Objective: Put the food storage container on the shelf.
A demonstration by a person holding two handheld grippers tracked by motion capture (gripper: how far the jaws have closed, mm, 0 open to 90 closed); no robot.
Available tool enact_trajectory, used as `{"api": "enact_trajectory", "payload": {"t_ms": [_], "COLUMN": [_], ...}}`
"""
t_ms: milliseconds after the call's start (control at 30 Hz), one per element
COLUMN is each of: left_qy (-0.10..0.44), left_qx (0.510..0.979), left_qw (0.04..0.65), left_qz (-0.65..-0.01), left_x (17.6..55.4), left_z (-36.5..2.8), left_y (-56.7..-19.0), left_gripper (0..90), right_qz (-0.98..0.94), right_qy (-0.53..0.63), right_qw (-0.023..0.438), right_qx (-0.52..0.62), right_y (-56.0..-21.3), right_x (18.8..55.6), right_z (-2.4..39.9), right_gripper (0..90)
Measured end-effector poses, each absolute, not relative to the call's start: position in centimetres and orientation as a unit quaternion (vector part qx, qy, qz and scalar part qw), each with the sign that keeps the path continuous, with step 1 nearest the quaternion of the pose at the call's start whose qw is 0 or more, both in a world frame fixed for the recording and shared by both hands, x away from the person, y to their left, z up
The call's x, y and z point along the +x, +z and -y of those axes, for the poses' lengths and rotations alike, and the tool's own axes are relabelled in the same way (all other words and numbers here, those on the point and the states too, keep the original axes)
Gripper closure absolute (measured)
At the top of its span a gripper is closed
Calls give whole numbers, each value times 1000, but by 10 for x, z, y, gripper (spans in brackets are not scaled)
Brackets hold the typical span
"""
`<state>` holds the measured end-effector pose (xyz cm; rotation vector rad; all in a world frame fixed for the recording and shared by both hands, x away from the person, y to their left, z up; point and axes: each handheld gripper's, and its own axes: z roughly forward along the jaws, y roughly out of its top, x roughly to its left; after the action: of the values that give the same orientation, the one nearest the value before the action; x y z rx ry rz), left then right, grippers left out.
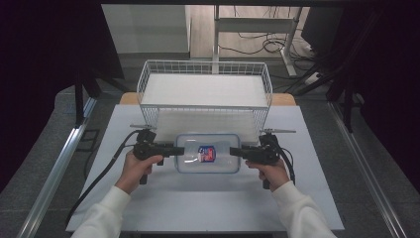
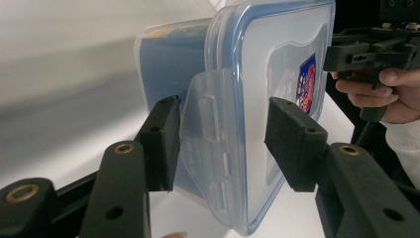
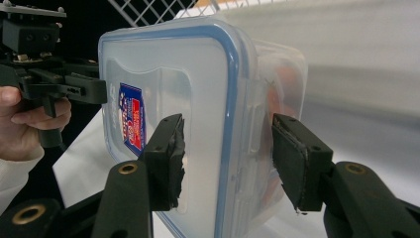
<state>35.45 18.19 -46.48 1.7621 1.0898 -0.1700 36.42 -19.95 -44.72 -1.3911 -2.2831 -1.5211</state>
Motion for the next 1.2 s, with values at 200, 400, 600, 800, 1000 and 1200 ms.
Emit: {"api": "enact_trajectory", "payload": {"t_ms": [200,400,600,800,1000,1200], "left_qy": [-64,-52,-64,-76,-75,-75], "left_qx": [730,736,734,723,710,693], "left_qw": [508,493,494,503,509,514], "left_qz": [-453,-462,-461,-467,-481,-501], "left_x": [375,388,400,406,409,412], "left_z": [-186,-186,-188,-190,-188,-185], "left_y": [-471,-481,-494,-499,-502,-506], "left_gripper": [484,459,461,468,463,439], "right_qz": [743,749,747,738,721,709], "right_qy": [-492,-484,-481,-485,-487,-486], "right_qw": [30,22,33,40,36,23], "right_qx": [-453,-452,-458,-468,-492,-511], "right_y": [-450,-458,-471,-478,-483,-486], "right_x": [389,403,414,422,425,425], "right_z": [193,186,185,187,185,181], "right_gripper": [477,475,480,475,442,426]}}
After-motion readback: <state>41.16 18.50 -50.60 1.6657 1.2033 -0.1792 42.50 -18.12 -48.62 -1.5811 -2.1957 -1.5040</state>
